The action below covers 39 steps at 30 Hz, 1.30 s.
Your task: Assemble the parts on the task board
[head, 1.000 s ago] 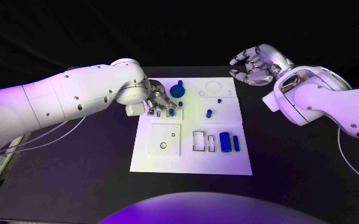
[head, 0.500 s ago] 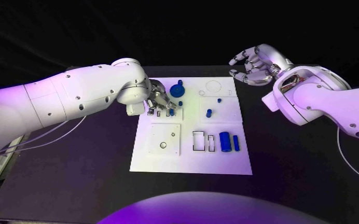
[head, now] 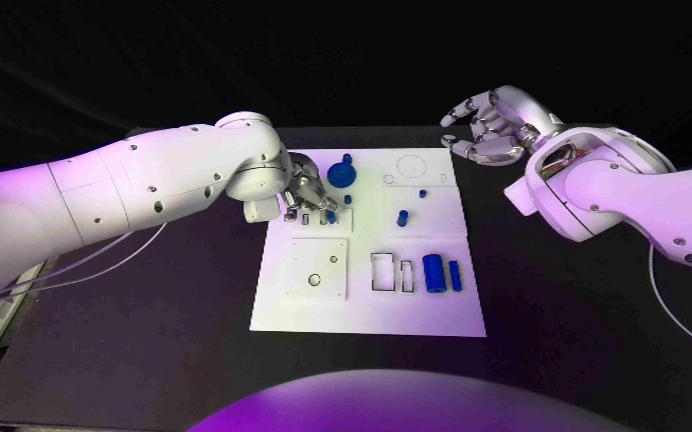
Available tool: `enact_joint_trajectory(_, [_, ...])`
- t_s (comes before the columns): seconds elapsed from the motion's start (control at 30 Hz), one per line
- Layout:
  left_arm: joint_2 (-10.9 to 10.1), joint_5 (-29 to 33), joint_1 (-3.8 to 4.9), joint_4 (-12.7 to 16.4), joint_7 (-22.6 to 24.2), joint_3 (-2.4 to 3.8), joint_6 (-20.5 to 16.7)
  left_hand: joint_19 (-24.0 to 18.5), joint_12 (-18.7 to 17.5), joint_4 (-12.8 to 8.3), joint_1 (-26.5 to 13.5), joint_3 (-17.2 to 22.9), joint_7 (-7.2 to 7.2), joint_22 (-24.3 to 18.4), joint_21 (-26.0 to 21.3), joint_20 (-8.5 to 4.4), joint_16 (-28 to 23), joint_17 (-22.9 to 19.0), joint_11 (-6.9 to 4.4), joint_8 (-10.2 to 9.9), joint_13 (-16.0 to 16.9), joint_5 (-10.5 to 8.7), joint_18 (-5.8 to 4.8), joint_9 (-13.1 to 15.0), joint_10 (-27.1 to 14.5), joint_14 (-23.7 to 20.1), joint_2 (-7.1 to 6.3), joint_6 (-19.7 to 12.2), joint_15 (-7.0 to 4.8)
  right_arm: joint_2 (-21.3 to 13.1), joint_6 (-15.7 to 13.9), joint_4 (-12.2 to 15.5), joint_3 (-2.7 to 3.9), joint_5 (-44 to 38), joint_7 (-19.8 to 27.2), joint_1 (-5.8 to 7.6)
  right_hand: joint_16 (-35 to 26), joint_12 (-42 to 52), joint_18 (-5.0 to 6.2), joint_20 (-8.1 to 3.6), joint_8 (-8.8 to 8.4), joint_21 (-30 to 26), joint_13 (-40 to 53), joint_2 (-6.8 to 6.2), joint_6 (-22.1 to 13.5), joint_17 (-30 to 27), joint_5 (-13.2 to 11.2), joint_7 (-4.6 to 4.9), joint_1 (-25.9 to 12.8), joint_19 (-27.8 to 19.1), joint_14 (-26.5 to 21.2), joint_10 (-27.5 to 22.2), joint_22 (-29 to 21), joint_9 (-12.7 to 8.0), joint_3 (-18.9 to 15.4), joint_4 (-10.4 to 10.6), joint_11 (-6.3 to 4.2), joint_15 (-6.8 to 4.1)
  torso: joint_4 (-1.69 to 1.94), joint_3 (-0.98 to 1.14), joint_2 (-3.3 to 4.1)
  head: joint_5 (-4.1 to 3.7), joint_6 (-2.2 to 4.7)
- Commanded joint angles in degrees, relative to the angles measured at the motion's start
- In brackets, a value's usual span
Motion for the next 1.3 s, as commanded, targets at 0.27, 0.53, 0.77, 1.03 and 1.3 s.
enact_joint_trajectory(0.27, [0.4,-0.3,0.01,-0.2,0.1,0.01,0.5,0.1,0.2,-0.3,2.6,2.0,-0.15,0.3,0.0,-0.26,0.4,9.9,-0.36,1.1,-0.1,-1.91,-0.74,-0.5,-0.3,4.4,0.22,-0.6,-0.44,0.0,0.9,0.0,0.0,-0.3,-0.1,-0.04,-0.3,-0.3,1.21,0.11,0.38,-0.6,-0.3,-0.17,-0.3,13.7,-0.1,-0.05,-0.6,-0.6,5.5,-0.5,1.1,0.1,0.4,0.0,0.05,-0.26,-0.01,-0.01,-0.08,-0.21,-0.25])
enact_joint_trajectory(0.53, [0.5,-0.3,0.01,-0.3,0.1,0.0,0.7,0.1,0.2,-0.9,5.6,5.1,-0.26,0.7,-0.1,-0.32,0.4,9.9,-0.46,2.2,-0.3,-4.3,-0.74,-1.2,-0.4,4.3,0.38,-1.1,-0.52,-0.1,0.8,0.0,0.0,-0.2,0.0,-0.04,-0.4,-0.3,1.24,0.11,0.39,-0.8,-0.3,-0.18,-0.3,13.5,-0.2,-0.06,-0.7,-0.7,5.4,-0.5,1.0,0.1,0.5,0.0,0.04,-0.27,0.02,0.0,-0.06,-0.2,-0.41])
enact_joint_trajectory(0.77, [0.4,0.0,0.01,-0.4,0.1,-0.01,1.0,-0.1,0.1,-3.1,8.1,12.7,-0.31,1.3,-0.3,-0.4,0.5,9.9,-0.55,4.2,-0.7,-8.12,-0.71,-1.9,-0.6,4.3,-0.43,-1.9,-0.59,0.1,0.7,-0.2,-0.03,-0.2,-0.2,-0.11,-0.4,-0.4,1.3,0.11,0.41,-1.0,-0.4,-0.15,-0.3,13.4,-0.2,-0.06,-0.7,-0.8,5.4,-0.6,0.9,0.1,0.6,0.0,0.04,-0.27,-0.04,0.03,-0.09,-0.3,-0.34])
enact_joint_trajectory(1.03, [0.2,1.3,0.0,-0.3,0.2,-0.02,1.1,-0.2,-0.2,-10.3,6.5,25.1,0.41,2.9,0.3,-0.25,0.6,10.1,-0.15,7.4,-1.4,-6.47,-0.72,-2.3,-0.5,4.4,-2.02,-3.1,-0.35,0.3,0.6,-0.3,-0.06,-0.2,-0.3,-0.22,-0.4,-0.4,1.3,0.11,0.44,-1.1,-0.4,-0.12,-0.3,13.4,-0.1,-0.07,-0.7,-0.8,5.4,-0.6,0.9,0.1,0.6,0.0,0.03,-0.27,0.06,-0.02,-0.13,-0.33,-0.35])
enact_joint_trajectory(1.3, [-0.4,2.7,-0.03,-0.1,0.6,-0.02,0.1,-0.1,0.1,-13.6,4.3,28.8,0.21,4.4,1.3,-0.4,0.8,10.7,-0.35,9.5,-1.1,-4.65,-0.73,-2.1,0.2,4.6,-2.42,-2.0,-0.54,0.4,0.7,-0.4,-0.07,-0.1,-0.1,-0.27,-0.4,-0.3,1.29,0.1,0.52,-1.0,-0.2,-0.06,-0.3,13.5,-0.1,-0.09,-0.8,-0.8,5.4,-0.5,0.9,0.2,0.7,0.0,0.02,-0.28,0.0,0.03,-0.1,-0.16,-0.24])
